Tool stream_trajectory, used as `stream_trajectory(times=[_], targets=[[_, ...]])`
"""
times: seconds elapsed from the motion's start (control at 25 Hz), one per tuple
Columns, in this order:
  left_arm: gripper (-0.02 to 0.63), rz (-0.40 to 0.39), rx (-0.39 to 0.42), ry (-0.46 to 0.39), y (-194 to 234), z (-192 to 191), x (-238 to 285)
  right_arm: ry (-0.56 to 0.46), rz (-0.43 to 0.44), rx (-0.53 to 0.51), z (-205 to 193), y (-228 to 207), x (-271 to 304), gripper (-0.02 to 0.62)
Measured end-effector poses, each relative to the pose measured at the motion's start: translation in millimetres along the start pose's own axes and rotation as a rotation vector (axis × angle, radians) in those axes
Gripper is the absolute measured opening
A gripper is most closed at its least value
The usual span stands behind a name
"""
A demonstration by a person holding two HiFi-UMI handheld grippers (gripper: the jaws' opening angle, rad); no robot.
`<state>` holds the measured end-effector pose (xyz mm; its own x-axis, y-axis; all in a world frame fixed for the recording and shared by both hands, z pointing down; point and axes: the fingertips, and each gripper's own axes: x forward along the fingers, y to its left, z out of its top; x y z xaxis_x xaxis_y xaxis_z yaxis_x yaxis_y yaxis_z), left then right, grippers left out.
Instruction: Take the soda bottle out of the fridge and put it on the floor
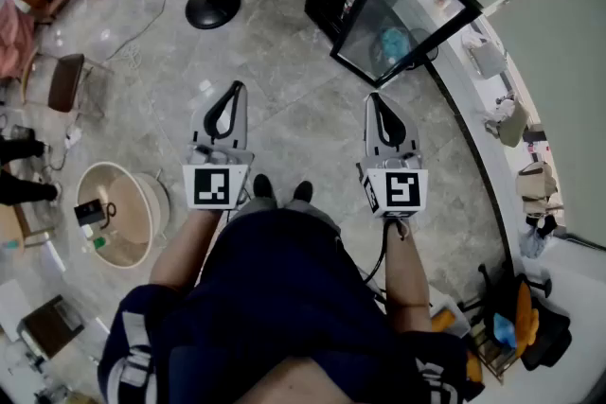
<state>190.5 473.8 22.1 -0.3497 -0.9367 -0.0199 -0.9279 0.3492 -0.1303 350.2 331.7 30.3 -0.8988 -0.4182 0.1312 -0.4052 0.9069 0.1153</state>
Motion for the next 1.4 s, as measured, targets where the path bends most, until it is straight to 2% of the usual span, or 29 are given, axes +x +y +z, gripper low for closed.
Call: stream_trajectory(times=[0.76, 1.04, 1.32, 1.36, 1.4], targets=[[0.028, -0.022, -0.016, 0.0, -4.6, -2.4, 13.0, -0.014, 0.0, 0.012, 0.6, -6.9, 3.4, 0.017], [0.029, -0.041, -0.022, -0.006, -9.5, -1.3, 18.6, -0.005, 0.037, -0.045, -0.1, -6.2, 5.0, 0.017], [0.031, -0.06, -0.031, -0.011, -11.4, 2.8, 24.5, -0.011, 0.062, -0.044, 4.8, -7.6, 5.8, 0.017], [0.038, -0.066, -0.037, -0.013, -12.1, 3.5, 24.8, -0.012, 0.066, -0.044, 5.5, -7.7, 5.1, 0.017], [0.071, -0.075, -0.045, -0.014, -13.2, 3.9, 25.5, -0.012, 0.07, -0.045, 5.5, -8.1, 4.5, 0.017]])
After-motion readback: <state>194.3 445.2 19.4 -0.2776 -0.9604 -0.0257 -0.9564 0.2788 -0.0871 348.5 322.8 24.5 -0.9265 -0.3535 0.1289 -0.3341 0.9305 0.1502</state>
